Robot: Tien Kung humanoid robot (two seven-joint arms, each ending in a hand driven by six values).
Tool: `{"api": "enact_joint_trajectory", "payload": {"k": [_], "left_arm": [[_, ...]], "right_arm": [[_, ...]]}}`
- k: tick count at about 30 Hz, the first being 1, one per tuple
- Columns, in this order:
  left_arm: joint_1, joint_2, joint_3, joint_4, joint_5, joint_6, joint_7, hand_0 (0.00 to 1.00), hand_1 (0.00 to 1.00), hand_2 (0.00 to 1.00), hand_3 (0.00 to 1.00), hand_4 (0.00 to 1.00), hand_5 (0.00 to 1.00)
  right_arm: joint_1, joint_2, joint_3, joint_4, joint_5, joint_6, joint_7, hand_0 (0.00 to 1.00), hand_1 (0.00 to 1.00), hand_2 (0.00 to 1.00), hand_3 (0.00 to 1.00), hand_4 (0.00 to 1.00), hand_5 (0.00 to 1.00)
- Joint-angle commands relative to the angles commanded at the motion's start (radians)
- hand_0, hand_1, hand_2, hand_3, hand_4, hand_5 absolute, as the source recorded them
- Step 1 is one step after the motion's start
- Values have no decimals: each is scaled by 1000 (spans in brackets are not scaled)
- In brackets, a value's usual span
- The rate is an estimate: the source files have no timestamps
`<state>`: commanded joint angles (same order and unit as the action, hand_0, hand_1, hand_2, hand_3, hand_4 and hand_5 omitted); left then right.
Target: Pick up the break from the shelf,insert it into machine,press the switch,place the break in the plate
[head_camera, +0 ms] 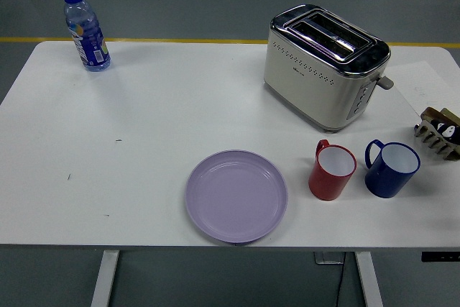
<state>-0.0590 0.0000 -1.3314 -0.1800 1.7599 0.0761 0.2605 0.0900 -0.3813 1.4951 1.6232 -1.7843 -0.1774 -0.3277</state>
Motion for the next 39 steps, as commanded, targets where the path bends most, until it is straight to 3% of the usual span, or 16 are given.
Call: {"api": "enact_joint_trajectory", "payload": {"k": [11,12,13,26,36,37,39], "left_arm": [[-2,0,7,0,-5,1,1,605,472,453,571,346,984],[-3,0,6,0,-5,1,1,605,472,453,571,346,984],[-3,0,6,0,-6,2,1,605,470,453,570,344,980],[-6,0,3,0,-1,2,1,603,469,447,567,335,967],[-6,0,4,0,1,1,3,602,468,447,565,335,965],[-6,0,4,0,3,1,3,601,467,448,564,335,964],[-7,0,8,0,-2,1,3,601,467,448,564,335,964]], "right_arm": [[58,4,-69,-57,-379,28,-65,917,846,868,876,857,62],[64,6,-74,-60,-382,30,-72,917,846,868,876,857,62],[70,9,-78,-63,-381,33,-79,849,802,833,860,852,75],[93,31,-111,-68,-326,35,-108,838,787,819,856,843,94],[151,41,-153,-168,-386,44,-173,820,770,801,852,841,96],[160,42,-159,-183,-396,47,-185,773,687,695,809,836,98],[172,44,-163,-205,-410,47,-196,773,687,695,809,836,98]]}}
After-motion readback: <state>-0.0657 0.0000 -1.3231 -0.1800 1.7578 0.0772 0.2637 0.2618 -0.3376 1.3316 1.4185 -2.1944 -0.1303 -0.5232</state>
